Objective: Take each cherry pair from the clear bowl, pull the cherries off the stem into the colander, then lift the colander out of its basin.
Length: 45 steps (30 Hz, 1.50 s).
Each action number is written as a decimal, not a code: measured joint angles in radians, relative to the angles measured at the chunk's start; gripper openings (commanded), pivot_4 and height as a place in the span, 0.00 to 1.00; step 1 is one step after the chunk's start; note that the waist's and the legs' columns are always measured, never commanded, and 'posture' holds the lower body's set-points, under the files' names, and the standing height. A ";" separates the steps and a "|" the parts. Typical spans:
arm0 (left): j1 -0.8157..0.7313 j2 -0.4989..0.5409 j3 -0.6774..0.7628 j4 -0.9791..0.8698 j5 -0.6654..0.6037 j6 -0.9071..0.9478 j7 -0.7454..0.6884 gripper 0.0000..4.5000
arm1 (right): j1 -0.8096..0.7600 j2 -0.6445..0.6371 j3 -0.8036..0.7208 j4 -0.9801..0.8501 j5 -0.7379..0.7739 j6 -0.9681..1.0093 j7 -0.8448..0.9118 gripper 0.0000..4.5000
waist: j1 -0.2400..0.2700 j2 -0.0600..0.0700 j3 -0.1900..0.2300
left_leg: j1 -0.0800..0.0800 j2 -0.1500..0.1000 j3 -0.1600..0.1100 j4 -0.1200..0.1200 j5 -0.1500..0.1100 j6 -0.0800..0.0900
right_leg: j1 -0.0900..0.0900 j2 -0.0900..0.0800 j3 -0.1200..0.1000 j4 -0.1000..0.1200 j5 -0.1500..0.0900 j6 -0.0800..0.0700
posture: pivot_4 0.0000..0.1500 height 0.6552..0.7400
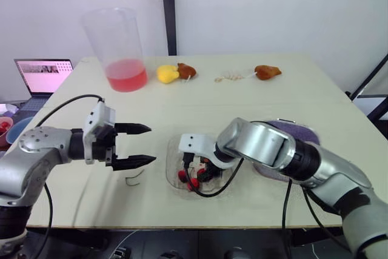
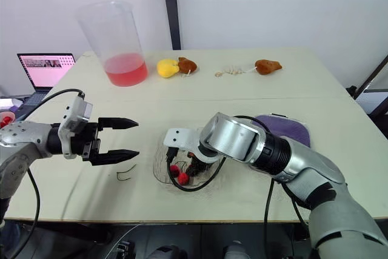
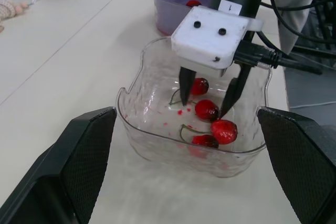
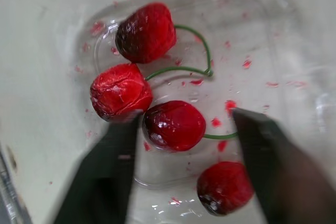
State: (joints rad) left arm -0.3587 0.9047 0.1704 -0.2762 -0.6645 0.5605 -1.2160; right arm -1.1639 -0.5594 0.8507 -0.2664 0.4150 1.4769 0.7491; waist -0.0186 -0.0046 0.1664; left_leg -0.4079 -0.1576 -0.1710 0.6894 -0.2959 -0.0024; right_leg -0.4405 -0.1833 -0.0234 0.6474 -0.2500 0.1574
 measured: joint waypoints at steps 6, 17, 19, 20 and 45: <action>-0.001 0.001 0.000 0.003 0.001 0.000 0.000 1.00 | 0.004 0.006 0.000 0.016 -0.001 -0.008 0.002 0.60 | -0.001 0.000 0.000 | 0.000 0.000 0.000 0.000 0.000 0.000 | 0.000 0.000 0.000 0.000 0.000 0.000 | 1.00 1.00; -0.013 0.000 0.000 0.011 0.004 0.000 0.001 1.00 | 0.007 0.031 -0.010 0.034 -0.002 -0.025 0.001 0.33 | -0.001 0.000 0.000 | 0.000 0.000 0.000 0.000 0.000 0.000 | 0.000 0.000 0.000 0.000 0.000 0.000 | 1.00 1.00; -0.021 0.000 0.000 0.014 0.005 0.000 0.002 1.00 | 0.006 0.031 -0.009 0.034 -0.012 -0.058 0.006 0.33 | -0.001 0.000 0.000 | 0.000 0.000 0.000 0.000 0.000 0.000 | 0.000 0.000 0.000 0.000 0.000 0.000 | 1.00 1.00; -0.024 0.000 0.000 0.015 0.006 -0.001 0.002 1.00 | 0.003 0.031 -0.008 0.034 -0.019 -0.076 0.009 0.33 | -0.001 0.000 0.000 | 0.000 0.000 0.000 0.000 0.000 0.000 | 0.000 0.000 0.000 0.000 0.000 0.000 | 1.00 1.00; -0.075 -0.015 -0.042 0.026 0.002 0.019 0.004 1.00 | -0.024 0.028 -0.111 0.058 -0.048 -0.044 0.028 0.99 | -0.003 0.000 0.000 | 0.000 0.000 0.000 -0.001 0.000 -0.001 | -0.001 0.000 0.000 0.000 0.000 0.000 | 1.00 1.00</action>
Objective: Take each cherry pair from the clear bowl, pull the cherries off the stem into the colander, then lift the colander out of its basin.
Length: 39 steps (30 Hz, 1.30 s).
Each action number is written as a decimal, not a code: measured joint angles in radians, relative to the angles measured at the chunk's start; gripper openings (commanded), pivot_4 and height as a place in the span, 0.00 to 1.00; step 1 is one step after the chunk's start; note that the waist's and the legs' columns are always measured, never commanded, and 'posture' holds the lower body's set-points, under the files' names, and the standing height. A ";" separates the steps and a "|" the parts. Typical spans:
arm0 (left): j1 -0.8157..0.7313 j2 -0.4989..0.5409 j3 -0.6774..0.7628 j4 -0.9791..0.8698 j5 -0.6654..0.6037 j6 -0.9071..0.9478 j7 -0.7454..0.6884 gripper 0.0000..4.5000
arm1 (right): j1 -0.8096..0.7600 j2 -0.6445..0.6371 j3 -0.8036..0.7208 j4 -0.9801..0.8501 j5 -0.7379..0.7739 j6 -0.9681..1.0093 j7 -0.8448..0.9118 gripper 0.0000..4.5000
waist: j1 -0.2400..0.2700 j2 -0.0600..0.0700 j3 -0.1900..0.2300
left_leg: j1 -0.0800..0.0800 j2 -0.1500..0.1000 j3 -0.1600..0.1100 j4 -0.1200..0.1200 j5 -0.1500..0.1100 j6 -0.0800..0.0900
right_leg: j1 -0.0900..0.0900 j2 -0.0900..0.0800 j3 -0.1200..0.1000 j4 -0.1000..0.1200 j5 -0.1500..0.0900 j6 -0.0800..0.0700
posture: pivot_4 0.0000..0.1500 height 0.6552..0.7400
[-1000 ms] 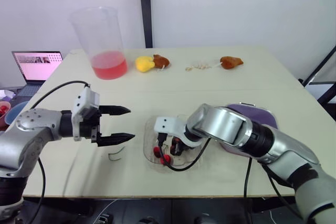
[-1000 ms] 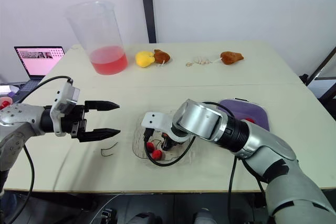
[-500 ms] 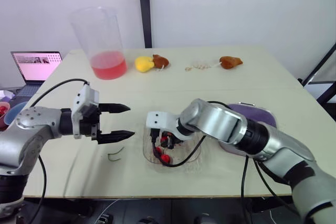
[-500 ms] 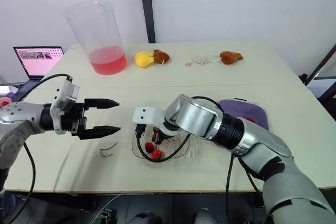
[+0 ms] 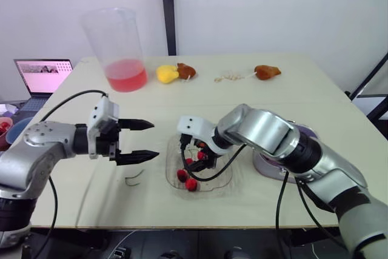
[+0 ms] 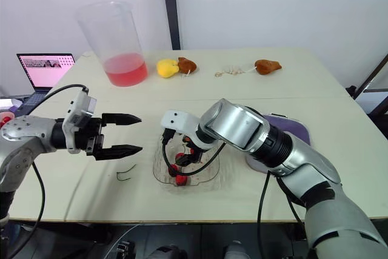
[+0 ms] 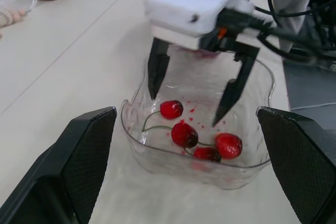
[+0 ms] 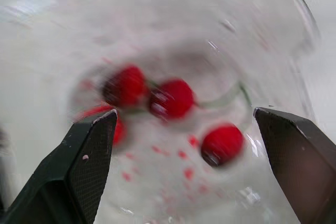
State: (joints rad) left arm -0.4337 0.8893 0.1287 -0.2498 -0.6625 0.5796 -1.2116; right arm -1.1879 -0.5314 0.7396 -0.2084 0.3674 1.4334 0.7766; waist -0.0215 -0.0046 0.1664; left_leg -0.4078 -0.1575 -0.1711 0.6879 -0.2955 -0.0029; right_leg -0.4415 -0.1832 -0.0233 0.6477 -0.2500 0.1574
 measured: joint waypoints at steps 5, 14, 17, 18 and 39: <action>-0.012 -0.008 0.000 0.008 0.004 -0.005 -0.003 1.00 | 0.000 0.000 0.039 0.003 -0.013 -0.001 -0.016 0.99 | 0.000 0.000 0.000 | 0.000 0.000 0.000 -0.001 0.000 0.000 | 0.000 0.000 0.000 0.000 0.000 0.000 | 1.00 1.00; -0.036 -0.038 0.000 0.032 0.020 -0.019 0.016 1.00 | 0.006 0.012 0.083 0.091 -0.049 -0.040 -0.032 0.99 | 0.000 0.000 0.000 | 0.000 0.000 0.000 -0.001 0.001 -0.001 | 0.000 0.000 0.000 0.000 0.000 0.000 | 1.00 1.00; -0.029 -0.044 0.000 0.031 0.021 -0.020 0.017 1.00 | 0.010 0.020 0.105 0.144 -0.069 -0.071 -0.030 0.99 | -0.001 0.000 0.000 | 0.000 0.000 0.000 -0.001 0.001 -0.001 | 0.000 0.000 0.000 0.000 0.000 0.000 | 1.00 1.00; -0.024 -0.044 0.000 0.028 0.021 -0.020 0.018 1.00 | 0.011 0.025 0.107 0.155 -0.071 -0.078 -0.028 0.99 | -0.001 0.000 0.000 | 0.000 0.000 0.000 -0.001 0.001 -0.001 | 0.000 0.000 0.000 0.000 0.000 0.000 | 1.00 1.00; -0.005 -0.045 -0.001 0.014 0.024 -0.025 0.012 1.00 | 0.041 0.043 0.098 0.151 -0.082 -0.077 -0.019 0.24 | 0.000 0.000 0.000 | 0.000 0.000 0.000 -0.001 0.001 -0.001 | 0.000 0.000 0.000 0.000 0.000 0.000 | 1.00 1.00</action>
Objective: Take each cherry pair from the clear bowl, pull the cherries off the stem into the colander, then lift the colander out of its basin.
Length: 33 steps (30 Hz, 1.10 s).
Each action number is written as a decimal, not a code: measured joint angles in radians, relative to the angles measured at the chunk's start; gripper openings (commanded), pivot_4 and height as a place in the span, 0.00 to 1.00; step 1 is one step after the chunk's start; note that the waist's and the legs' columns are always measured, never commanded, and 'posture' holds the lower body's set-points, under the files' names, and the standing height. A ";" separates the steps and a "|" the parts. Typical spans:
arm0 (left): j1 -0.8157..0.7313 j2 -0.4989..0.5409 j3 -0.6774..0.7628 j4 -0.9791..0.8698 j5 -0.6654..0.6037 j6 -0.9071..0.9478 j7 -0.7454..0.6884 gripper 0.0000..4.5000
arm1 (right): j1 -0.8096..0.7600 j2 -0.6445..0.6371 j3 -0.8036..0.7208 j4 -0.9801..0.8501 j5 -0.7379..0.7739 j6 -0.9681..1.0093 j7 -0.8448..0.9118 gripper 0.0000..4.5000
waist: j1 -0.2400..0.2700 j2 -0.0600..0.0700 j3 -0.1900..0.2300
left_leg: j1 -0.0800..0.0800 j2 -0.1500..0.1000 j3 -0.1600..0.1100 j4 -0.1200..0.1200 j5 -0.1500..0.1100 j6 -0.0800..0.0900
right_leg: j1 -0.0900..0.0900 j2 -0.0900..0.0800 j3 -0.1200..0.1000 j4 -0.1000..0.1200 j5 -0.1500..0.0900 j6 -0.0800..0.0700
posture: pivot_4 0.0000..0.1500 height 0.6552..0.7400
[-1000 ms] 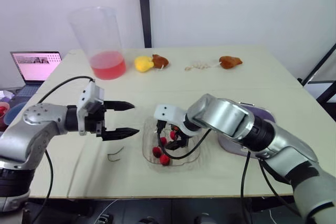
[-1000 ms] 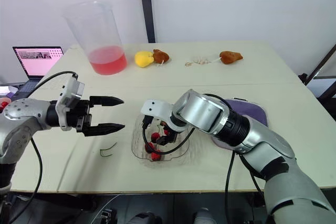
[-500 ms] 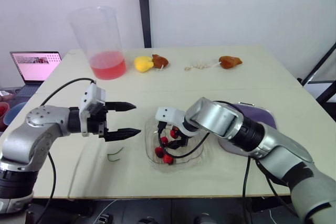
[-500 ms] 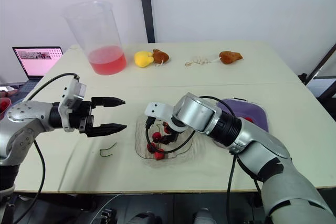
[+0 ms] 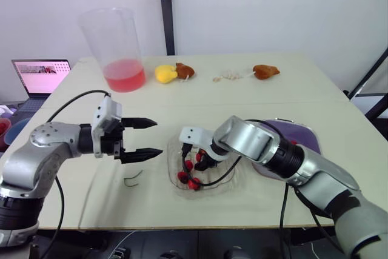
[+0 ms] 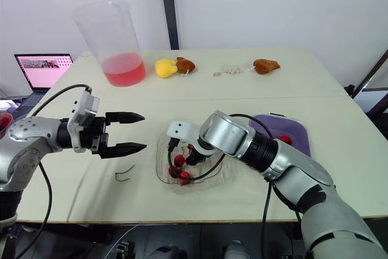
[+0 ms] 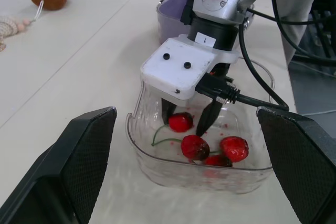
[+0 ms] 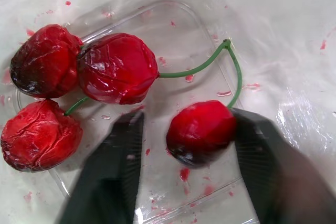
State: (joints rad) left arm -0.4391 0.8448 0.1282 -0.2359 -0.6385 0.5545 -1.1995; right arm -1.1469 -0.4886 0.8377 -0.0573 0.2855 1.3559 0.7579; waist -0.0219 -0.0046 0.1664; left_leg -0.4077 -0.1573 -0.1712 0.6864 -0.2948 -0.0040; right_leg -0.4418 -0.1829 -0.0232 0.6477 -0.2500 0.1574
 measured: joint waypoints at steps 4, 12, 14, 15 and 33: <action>-0.026 -0.002 -0.001 0.033 0.017 -0.017 0.001 1.00 | 0.002 -0.007 -0.029 -0.033 0.011 0.015 0.013 0.18 | 0.000 0.000 0.000 | 0.000 0.000 0.000 0.000 0.000 0.000 | 0.000 0.000 0.000 0.000 0.000 0.000 | 1.00 1.00; -0.058 -0.026 0.005 0.071 -0.016 0.007 0.007 1.00 | 0.033 -0.162 -0.219 -0.250 0.102 -0.033 0.108 0.18 | 0.004 0.000 0.000 | 0.000 0.000 0.000 0.000 0.000 0.000 | 0.000 0.000 0.000 0.000 0.000 0.000 | 1.00 1.00; -0.086 -0.052 0.014 0.086 -0.047 0.031 0.030 1.00 | 0.087 -0.171 -0.315 -0.279 0.090 -0.168 0.100 0.18 | 0.006 0.000 0.000 | 0.000 0.000 0.000 0.000 0.000 0.000 | 0.000 0.000 0.000 0.000 0.000 0.000 | 1.00 1.00; -0.114 -0.074 0.026 0.097 -0.073 0.053 0.053 1.00 | 0.121 -0.169 -0.369 -0.295 0.080 -0.256 0.086 0.18 | 0.006 0.000 0.000 | 0.000 0.000 0.000 0.000 0.000 0.000 | 0.000 0.000 0.000 0.000 0.000 0.000 | 1.00 1.00; -0.498 -0.243 0.089 0.395 -0.221 0.201 0.220 1.00 | 0.367 -0.074 -0.560 -0.275 -0.400 -1.097 -0.296 0.18 | 0.000 -0.001 -0.001 | 0.000 -0.001 0.000 0.001 0.000 0.000 | 0.000 0.000 0.000 0.002 0.000 0.000 | 1.00 1.00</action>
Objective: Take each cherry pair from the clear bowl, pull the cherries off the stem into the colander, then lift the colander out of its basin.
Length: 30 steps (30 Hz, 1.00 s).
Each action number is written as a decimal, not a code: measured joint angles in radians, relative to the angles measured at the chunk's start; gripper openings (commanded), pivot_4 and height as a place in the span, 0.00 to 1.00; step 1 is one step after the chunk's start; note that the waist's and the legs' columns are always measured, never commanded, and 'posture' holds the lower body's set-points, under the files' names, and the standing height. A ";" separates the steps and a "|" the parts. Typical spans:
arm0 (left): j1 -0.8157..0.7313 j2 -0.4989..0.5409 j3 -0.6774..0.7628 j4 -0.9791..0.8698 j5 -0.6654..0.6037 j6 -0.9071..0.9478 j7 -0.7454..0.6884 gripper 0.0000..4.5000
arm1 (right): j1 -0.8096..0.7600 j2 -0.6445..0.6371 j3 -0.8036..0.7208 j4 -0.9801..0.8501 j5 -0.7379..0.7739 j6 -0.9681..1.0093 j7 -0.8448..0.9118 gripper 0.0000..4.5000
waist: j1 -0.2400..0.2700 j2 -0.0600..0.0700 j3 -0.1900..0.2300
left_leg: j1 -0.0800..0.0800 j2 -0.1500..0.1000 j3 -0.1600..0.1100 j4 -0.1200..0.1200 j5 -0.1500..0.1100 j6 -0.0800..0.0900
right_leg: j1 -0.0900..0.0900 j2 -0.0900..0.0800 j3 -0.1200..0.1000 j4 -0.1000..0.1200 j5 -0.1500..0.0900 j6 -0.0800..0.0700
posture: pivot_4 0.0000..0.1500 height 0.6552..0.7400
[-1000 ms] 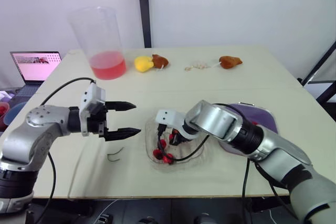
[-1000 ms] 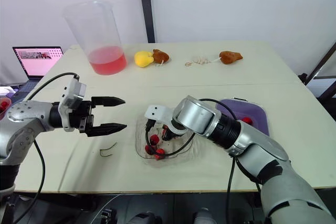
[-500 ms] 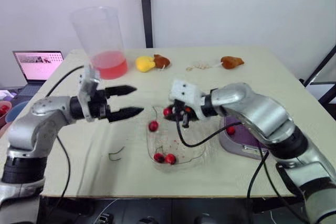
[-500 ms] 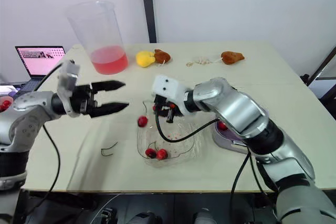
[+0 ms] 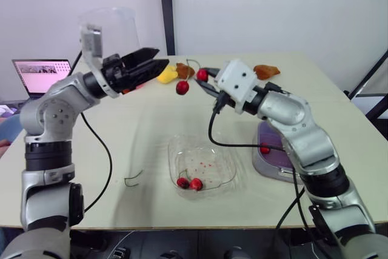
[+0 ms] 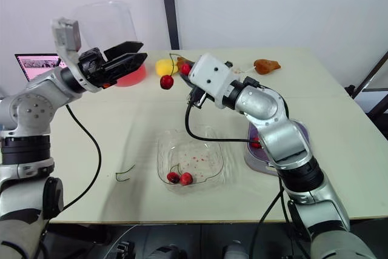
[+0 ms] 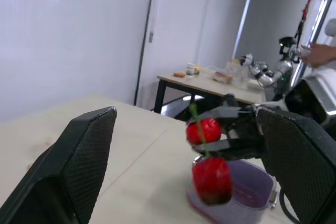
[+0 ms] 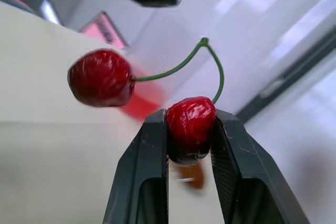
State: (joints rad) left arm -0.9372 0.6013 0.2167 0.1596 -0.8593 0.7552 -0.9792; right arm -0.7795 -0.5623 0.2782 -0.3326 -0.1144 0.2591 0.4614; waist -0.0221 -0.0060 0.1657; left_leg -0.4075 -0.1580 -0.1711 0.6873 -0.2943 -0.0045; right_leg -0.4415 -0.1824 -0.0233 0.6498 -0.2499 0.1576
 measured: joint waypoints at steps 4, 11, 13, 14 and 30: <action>-0.002 -0.026 -0.038 0.000 0.016 0.001 -0.023 1.00 | 0.029 0.017 0.048 0.002 -0.151 -0.114 -0.057 0.18 | -0.002 0.000 0.000 | 0.000 0.000 0.000 0.000 0.000 0.000 | 0.000 0.000 0.000 0.000 0.000 0.000 | 1.00 1.00; -0.003 -0.048 -0.034 -0.014 0.002 0.028 -0.018 1.00 | 0.049 0.068 0.069 -0.019 -0.313 -0.157 -0.089 0.18 | -0.013 0.000 0.000 | 0.000 0.000 0.000 0.000 0.000 0.000 | 0.000 0.001 0.000 0.000 0.000 0.000 | 1.00 1.00; -0.002 -0.061 -0.033 -0.033 -0.013 0.045 -0.010 1.00 | 0.049 0.086 0.072 -0.027 -0.336 -0.158 -0.088 0.18 | -0.015 0.000 0.000 | 0.000 0.000 -0.001 0.000 0.000 0.000 | 0.000 0.001 0.000 0.000 0.000 0.000 | 1.00 1.00; 0.000 -0.067 -0.031 -0.043 -0.023 0.050 -0.002 1.00 | 0.050 0.093 0.072 -0.030 -0.343 -0.158 -0.087 0.18 | -0.016 0.000 0.000 | 0.000 0.000 -0.001 0.000 0.000 0.000 | 0.000 0.001 0.000 0.000 0.000 0.000 | 1.00 1.00; 0.043 -0.129 0.014 -0.120 -0.114 0.114 0.134 0.01 | 0.060 0.138 0.055 -0.033 -0.359 -0.181 -0.056 0.17 | -0.020 0.000 0.000 | 0.000 0.000 -0.001 0.000 0.000 0.000 | 0.001 0.001 0.000 0.000 0.000 0.000 | 1.00 1.00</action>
State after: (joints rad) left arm -0.8941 0.4726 0.2309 0.0395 -0.9732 0.8692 -0.8450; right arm -0.7199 -0.4242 0.3331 -0.3654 -0.4730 0.0782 0.4050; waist -0.0424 -0.0060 0.1656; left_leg -0.4075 -0.1576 -0.1719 0.6872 -0.2943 -0.0046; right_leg -0.4409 -0.1815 -0.0228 0.6496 -0.2499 0.1576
